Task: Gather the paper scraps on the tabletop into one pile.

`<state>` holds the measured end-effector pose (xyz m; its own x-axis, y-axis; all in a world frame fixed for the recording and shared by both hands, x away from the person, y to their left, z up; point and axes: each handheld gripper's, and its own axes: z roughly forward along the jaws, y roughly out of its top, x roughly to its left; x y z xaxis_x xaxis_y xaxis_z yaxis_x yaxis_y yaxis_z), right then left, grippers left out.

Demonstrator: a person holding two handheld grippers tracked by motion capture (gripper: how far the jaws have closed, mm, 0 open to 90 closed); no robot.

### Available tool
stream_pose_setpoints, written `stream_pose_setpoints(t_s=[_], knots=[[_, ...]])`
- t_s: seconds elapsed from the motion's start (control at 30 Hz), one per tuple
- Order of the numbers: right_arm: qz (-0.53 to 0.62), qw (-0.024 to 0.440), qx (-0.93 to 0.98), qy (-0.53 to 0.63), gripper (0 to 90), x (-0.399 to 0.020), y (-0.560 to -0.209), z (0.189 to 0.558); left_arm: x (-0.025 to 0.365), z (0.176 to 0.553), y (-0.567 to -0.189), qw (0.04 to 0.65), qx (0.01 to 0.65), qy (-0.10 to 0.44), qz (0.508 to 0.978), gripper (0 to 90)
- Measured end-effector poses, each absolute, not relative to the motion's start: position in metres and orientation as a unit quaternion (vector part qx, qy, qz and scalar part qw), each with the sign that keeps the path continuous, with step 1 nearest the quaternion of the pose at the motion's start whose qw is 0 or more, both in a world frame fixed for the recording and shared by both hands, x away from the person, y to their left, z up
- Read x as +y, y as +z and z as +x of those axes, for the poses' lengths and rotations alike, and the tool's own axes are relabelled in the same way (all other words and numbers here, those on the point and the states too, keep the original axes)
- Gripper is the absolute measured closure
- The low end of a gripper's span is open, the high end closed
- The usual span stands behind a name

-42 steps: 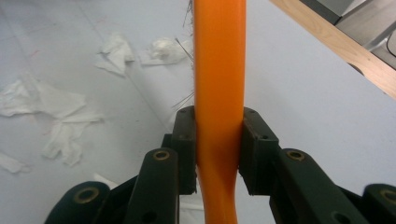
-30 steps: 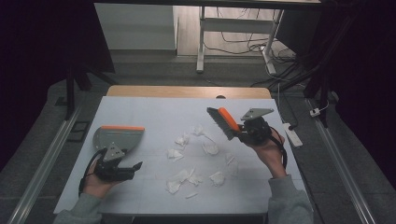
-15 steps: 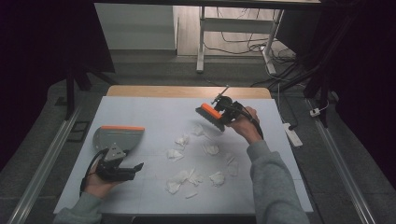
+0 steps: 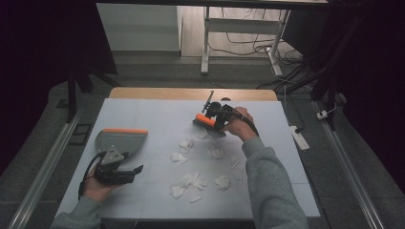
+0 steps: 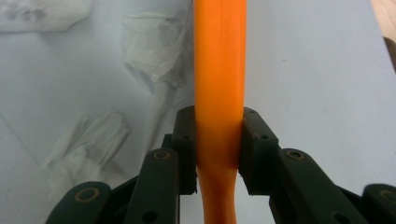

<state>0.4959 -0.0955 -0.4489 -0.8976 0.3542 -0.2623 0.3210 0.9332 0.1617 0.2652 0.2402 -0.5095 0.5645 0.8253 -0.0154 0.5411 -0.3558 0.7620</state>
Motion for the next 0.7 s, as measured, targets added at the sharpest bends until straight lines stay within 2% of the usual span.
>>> stream_pose_setpoints(t_s=[0.2, 0.57, 0.7], knots=[[0.142, 0.147, 0.978, 0.047, 70.8, -0.090, -0.449, 0.476, 0.240, 0.265, -0.511, 0.372, 0.427, 0.186, 0.803, 24.4], [0.103, 0.094, 0.987, 0.079, 70.6, -0.093, -0.440, 0.422, 0.237, 0.263, -0.511, 0.369, 0.427, 0.186, 0.804, 24.9], [0.126, 0.115, 0.978, 0.117, 70.6, -0.098, -0.425, 0.426, 0.237, 0.263, -0.511, 0.369, 0.428, 0.188, 0.803, 25.0]])
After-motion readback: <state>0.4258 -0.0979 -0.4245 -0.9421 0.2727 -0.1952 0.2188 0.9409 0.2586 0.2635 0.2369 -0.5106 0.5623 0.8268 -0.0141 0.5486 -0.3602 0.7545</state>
